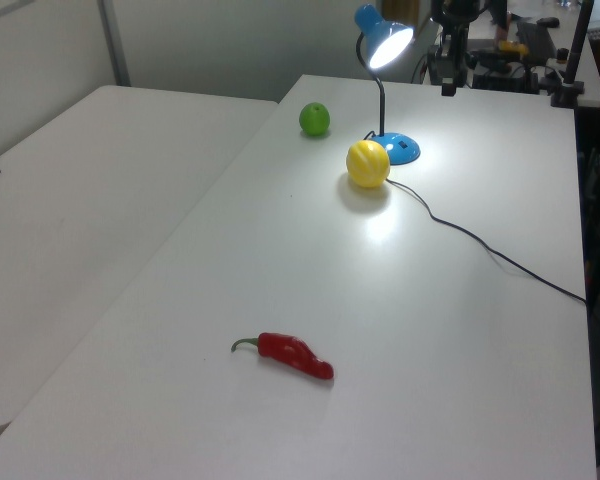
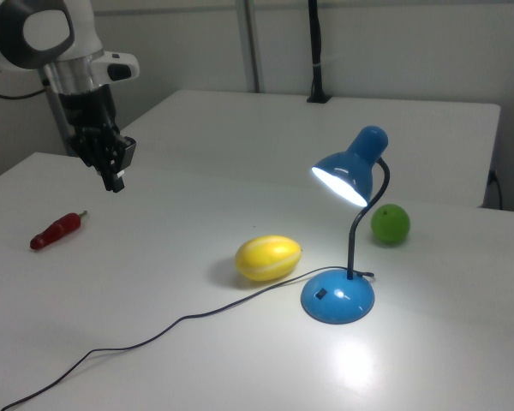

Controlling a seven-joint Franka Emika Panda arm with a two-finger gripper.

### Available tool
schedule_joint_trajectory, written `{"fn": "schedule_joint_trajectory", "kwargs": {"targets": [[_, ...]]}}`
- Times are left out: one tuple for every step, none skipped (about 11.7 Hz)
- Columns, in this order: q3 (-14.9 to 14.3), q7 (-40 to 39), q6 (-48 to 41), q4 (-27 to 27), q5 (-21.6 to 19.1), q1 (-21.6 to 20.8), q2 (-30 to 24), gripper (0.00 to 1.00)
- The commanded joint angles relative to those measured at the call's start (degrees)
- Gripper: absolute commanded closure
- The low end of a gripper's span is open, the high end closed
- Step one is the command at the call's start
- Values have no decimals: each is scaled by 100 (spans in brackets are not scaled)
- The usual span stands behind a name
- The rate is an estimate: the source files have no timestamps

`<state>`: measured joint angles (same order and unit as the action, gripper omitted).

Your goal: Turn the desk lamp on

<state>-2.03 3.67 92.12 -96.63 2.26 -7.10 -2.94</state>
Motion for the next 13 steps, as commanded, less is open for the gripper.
{"fn": "schedule_joint_trajectory", "kwargs": {"targets": [[-105, -94, -168, 214, -120, -55, -13, 0], [-96, -138, -142, 223, -68, -55, 4, 0], [-96, -147, -133, 223, -50, -55, 4, 0], [-96, -190, -125, 232, -50, -55, 39, 0], [-88, -191, -125, 250, -50, -55, 57, 0], [-87, -182, -125, 363, -50, -55, 109, 0], [-87, -165, -133, 468, -50, -55, 197, 0], [-87, -147, -159, 696, -50, -46, 345, 0], [-87, -112, -168, 785, -50, -46, 477, 0], [-87, -103, -168, 786, -59, -37, 479, 0], [8, -103, -177, 786, -67, 146, 479, 0], [166, -103, -177, 786, -76, 339, 479, 0], [272, -103, -177, 777, -76, 471, 470, 0]]}}
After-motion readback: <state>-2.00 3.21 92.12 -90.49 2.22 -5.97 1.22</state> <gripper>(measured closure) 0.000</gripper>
